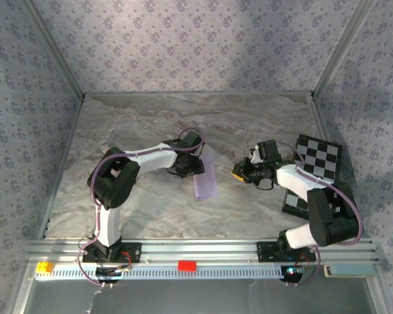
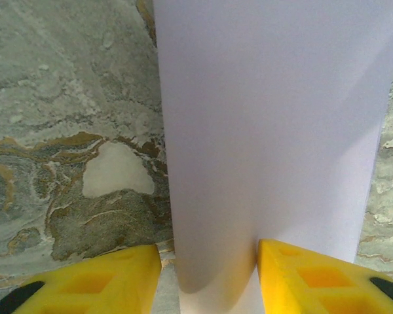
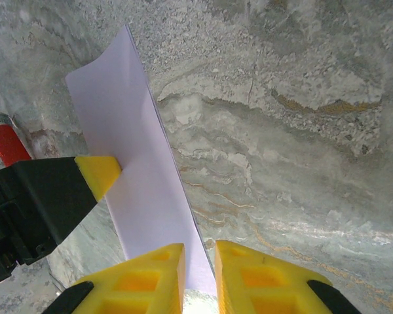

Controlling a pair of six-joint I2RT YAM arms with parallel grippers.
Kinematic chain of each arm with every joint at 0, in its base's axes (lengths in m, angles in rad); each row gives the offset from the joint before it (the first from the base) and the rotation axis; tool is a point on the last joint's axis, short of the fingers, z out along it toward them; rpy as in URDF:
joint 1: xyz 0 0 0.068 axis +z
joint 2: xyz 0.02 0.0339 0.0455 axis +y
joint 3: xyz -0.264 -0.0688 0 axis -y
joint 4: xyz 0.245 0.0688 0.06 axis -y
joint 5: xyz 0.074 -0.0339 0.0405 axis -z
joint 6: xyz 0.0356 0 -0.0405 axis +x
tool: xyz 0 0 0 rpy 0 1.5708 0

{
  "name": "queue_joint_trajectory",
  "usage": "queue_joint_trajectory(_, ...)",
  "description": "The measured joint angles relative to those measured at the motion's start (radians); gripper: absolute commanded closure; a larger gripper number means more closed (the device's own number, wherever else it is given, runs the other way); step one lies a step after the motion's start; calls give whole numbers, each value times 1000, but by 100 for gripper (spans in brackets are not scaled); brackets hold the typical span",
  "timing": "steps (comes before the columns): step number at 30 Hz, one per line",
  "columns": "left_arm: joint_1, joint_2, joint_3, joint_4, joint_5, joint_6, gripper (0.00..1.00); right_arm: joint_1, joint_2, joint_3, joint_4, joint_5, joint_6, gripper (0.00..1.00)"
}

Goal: Fold a paper plane with a square sheet of paper (pick it up from the middle)
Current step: Hold the square sheet of paper at the center of the table.

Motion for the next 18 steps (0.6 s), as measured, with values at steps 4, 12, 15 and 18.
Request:
queue_joint_trajectory(4, 0, 3, 5, -7, 0, 0, 54, 1, 12, 0, 0, -5, -3, 80)
queue_joint_trajectory(12, -5, 4, 6, -10, -11, 0, 55, 16, 29, 0, 1, -10, -3, 81)
queue_joint_trajectory(15, -5, 5, 11, -15, -11, 0, 55, 25, 35, 1, 1, -12, -10, 83)
queue_joint_trajectory(18, -5, 8, 14, -18, -11, 1, 55, 43, 58, 14, 1, -14, -24, 86)
